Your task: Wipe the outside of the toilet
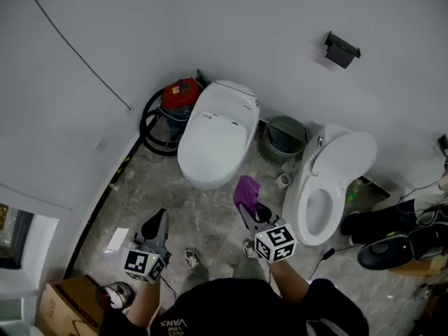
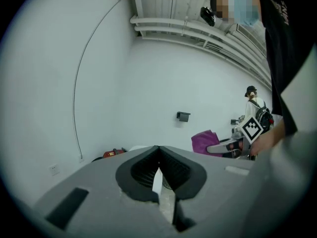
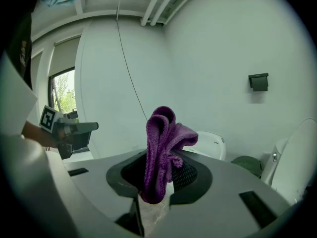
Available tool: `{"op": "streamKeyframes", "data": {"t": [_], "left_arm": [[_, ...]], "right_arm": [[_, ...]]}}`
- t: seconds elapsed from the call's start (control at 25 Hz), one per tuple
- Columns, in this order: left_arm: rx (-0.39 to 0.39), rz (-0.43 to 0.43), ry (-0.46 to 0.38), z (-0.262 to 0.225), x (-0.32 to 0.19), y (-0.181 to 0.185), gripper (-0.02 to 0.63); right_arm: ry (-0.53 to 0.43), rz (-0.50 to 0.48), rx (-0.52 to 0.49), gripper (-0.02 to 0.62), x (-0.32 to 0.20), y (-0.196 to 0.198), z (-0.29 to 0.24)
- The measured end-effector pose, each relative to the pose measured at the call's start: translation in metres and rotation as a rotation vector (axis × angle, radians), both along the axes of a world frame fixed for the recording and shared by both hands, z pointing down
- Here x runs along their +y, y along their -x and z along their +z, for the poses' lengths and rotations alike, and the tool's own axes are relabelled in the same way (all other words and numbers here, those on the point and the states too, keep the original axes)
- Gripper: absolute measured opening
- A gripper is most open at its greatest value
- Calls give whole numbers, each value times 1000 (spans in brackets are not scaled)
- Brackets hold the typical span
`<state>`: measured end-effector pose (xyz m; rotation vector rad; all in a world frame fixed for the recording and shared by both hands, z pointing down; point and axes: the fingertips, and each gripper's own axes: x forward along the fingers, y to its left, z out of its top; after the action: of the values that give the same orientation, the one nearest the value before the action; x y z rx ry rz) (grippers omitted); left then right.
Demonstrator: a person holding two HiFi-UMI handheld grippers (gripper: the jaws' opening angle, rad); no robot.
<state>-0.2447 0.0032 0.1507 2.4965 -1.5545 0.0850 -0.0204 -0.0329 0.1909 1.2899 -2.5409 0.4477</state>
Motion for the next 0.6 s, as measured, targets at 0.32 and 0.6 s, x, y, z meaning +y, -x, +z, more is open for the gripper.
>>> {"op": "streamKeyframes", "data": {"t": [0.32, 0.6], "left_arm": [[-7, -123, 25, 32, -17, -43, 8], [1, -210, 20, 75, -40, -56, 8]], "right_arm": [[13, -143, 77, 105, -31, -35, 40], [6, -214, 134, 105, -60, -40, 100]]}}
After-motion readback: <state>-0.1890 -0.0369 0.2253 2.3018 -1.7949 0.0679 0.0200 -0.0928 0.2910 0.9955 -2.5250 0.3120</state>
